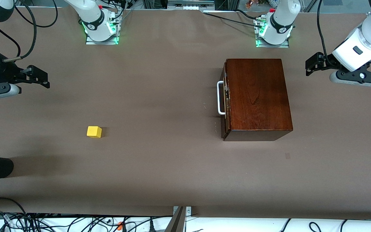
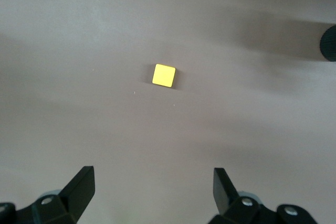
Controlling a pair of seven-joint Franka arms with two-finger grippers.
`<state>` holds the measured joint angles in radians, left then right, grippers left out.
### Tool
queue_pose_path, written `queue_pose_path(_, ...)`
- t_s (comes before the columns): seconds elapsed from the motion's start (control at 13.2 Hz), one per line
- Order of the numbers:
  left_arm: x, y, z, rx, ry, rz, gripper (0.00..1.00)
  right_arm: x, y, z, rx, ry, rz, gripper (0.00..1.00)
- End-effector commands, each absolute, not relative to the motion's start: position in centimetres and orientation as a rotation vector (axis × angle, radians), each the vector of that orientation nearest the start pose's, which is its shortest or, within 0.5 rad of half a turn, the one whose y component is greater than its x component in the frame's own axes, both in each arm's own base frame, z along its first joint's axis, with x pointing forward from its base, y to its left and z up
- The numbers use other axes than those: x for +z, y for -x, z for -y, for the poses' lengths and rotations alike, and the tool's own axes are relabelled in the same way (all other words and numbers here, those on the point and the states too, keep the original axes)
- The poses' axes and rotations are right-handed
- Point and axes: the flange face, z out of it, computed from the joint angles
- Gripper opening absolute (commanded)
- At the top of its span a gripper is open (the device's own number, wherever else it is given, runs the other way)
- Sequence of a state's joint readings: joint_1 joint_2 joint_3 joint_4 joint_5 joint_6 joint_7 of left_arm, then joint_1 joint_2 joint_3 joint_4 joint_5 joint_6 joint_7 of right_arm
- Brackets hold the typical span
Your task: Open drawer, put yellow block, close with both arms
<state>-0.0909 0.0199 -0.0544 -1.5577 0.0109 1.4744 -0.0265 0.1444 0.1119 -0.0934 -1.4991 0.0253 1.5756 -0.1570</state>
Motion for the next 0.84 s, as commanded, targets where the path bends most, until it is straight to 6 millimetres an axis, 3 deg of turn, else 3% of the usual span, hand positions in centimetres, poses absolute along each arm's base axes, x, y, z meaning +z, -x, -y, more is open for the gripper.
queue_pose_path(0.0,62.00,-54.17,7.81,0.174,3.121,-0.201,1.00,60.13,-58.57,-3.35,0.058,3.092,0.326,1.00)
queue_pose_path(0.76,61.72,-53.65,7.73,0.253,3.112,-0.198,1.00,60.13,-58.58,-3.10,0.058,3.093,0.319,1.00)
